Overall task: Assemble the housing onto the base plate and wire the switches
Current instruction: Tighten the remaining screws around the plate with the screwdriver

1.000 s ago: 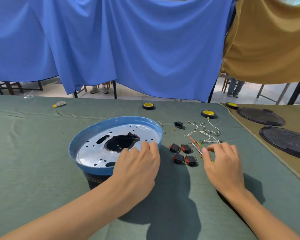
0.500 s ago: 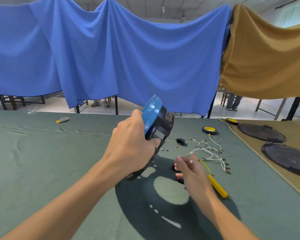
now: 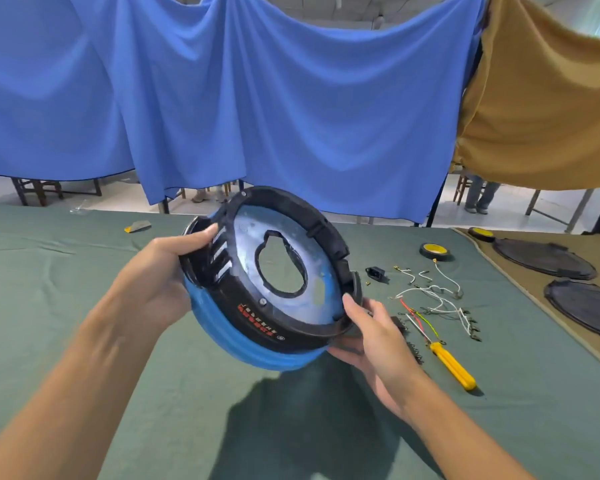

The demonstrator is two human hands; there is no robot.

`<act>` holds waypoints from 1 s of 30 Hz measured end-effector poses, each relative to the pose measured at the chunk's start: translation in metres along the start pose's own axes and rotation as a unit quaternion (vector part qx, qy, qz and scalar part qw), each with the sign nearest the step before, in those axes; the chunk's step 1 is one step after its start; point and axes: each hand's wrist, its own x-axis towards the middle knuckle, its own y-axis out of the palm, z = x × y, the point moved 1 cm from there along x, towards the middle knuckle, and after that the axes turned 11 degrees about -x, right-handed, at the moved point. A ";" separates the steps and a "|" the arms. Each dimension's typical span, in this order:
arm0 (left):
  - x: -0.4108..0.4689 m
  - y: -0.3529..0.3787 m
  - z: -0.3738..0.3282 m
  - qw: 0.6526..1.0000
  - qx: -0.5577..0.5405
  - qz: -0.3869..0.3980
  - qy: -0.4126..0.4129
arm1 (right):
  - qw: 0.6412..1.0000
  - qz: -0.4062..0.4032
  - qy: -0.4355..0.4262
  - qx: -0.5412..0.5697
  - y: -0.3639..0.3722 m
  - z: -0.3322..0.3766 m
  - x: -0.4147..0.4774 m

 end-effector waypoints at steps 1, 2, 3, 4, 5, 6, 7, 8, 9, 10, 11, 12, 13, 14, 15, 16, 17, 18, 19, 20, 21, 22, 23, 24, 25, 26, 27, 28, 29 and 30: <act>0.002 -0.009 0.005 1.000 -0.008 -0.005 -0.009 | 1.000 0.004 0.004 0.008 0.000 0.000 0.001; 0.004 -0.018 0.010 1.000 -0.017 -0.012 -0.018 | 1.000 0.002 0.008 0.007 0.000 0.000 0.001; 0.006 -0.027 0.014 0.999 -0.029 -0.022 -0.025 | 1.000 -0.004 0.008 -0.003 0.000 -0.002 0.002; 0.009 -0.035 0.018 0.998 -0.044 -0.036 -0.031 | 1.000 -0.011 0.005 -0.020 0.000 -0.004 0.004; 0.010 -0.043 0.022 0.997 -0.057 -0.049 -0.036 | 0.999 -0.019 0.001 -0.040 0.001 -0.006 0.004; 0.011 -0.051 0.027 0.995 -0.068 -0.059 -0.040 | 0.998 -0.029 -0.003 -0.063 0.003 -0.007 0.004; 0.013 -0.058 0.031 0.994 -0.078 -0.063 -0.042 | 0.995 -0.042 -0.005 -0.088 0.005 -0.008 0.004; 0.013 -0.065 0.035 0.993 -0.088 -0.062 -0.044 | 0.992 -0.055 -0.008 -0.114 0.007 -0.008 0.005; 0.014 -0.070 0.039 0.993 -0.096 -0.059 -0.047 | 0.988 -0.066 -0.010 -0.139 0.009 -0.008 0.005; 0.014 -0.074 0.042 0.993 -0.097 -0.055 -0.050 | 0.983 -0.076 -0.010 -0.165 0.011 -0.008 0.006; 0.015 -0.077 0.044 0.993 -0.092 -0.056 -0.050 | 0.979 -0.084 -0.009 -0.187 0.013 -0.007 0.006; 0.016 -0.079 0.046 0.994 -0.083 -0.063 -0.045 | 0.974 -0.091 -0.009 -0.205 0.015 -0.006 0.006; 0.018 -0.080 0.049 0.995 -0.067 -0.071 -0.034 | 0.970 -0.096 -0.010 -0.223 0.017 -0.005 0.006; 0.020 -0.080 0.052 0.995 -0.049 -0.082 -0.019 | 0.965 -0.100 -0.009 -0.241 0.019 -0.003 0.006; 0.022 -0.079 0.055 0.996 -0.034 -0.088 -0.004 | 0.960 -0.104 -0.007 -0.258 0.021 -0.003 0.006; 0.023 -0.077 0.057 0.996 -0.022 -0.089 0.011 | 0.956 -0.107 -0.003 -0.275 0.023 -0.002 0.007; 0.024 -0.076 0.058 0.996 -0.013 -0.085 0.024 | 0.951 -0.109 0.000 -0.290 0.024 -0.002 0.007; 0.025 -0.075 0.059 0.996 -0.001 -0.085 0.037 | 0.947 -0.112 0.003 -0.302 0.024 -0.003 0.008; 0.026 -0.075 0.060 0.994 0.014 -0.096 0.051 | 0.943 -0.115 0.003 -0.312 0.025 -0.003 0.009; 0.027 -0.077 0.061 0.990 0.031 -0.119 0.067 | 0.939 -0.120 0.003 -0.323 0.026 -0.004 0.010; 0.030 -0.080 0.063 0.984 0.045 -0.150 0.087 | 0.932 -0.129 0.001 -0.340 0.028 -0.004 0.011; 0.032 -0.083 0.064 0.976 0.055 -0.180 0.109 | 0.920 -0.140 0.000 -0.366 0.030 -0.005 0.011; 0.034 -0.085 0.066 0.969 0.063 -0.203 0.130 | 0.904 -0.151 -0.005 -0.399 0.033 -0.006 0.012; 0.035 -0.088 0.068 0.963 0.075 -0.217 0.144 | 0.888 -0.159 -0.011 -0.431 0.036 -0.006 0.013; 0.036 -0.091 0.069 0.958 0.086 -0.226 0.154 | 0.879 -0.162 -0.018 -0.447 0.039 -0.007 0.013; 0.036 -0.094 0.070 0.955 0.097 -0.231 0.158 | 0.881 -0.160 -0.021 -0.445 0.042 -0.008 0.014; 0.036 -0.096 0.070 0.952 0.107 -0.239 0.159 | 0.888 -0.156 -0.022 -0.432 0.044 -0.008 0.016; 0.036 -0.099 0.069 0.947 0.119 -0.252 0.159 | 0.895 -0.152 -0.023 -0.419 0.046 -0.009 0.017; 0.036 -0.101 0.068 0.942 0.132 -0.266 0.156 | 0.898 -0.150 -0.026 -0.413 0.048 -0.010 0.018; 0.037 -0.103 0.066 0.938 0.146 -0.278 0.149 | 0.898 -0.146 -0.029 -0.413 0.050 -0.011 0.019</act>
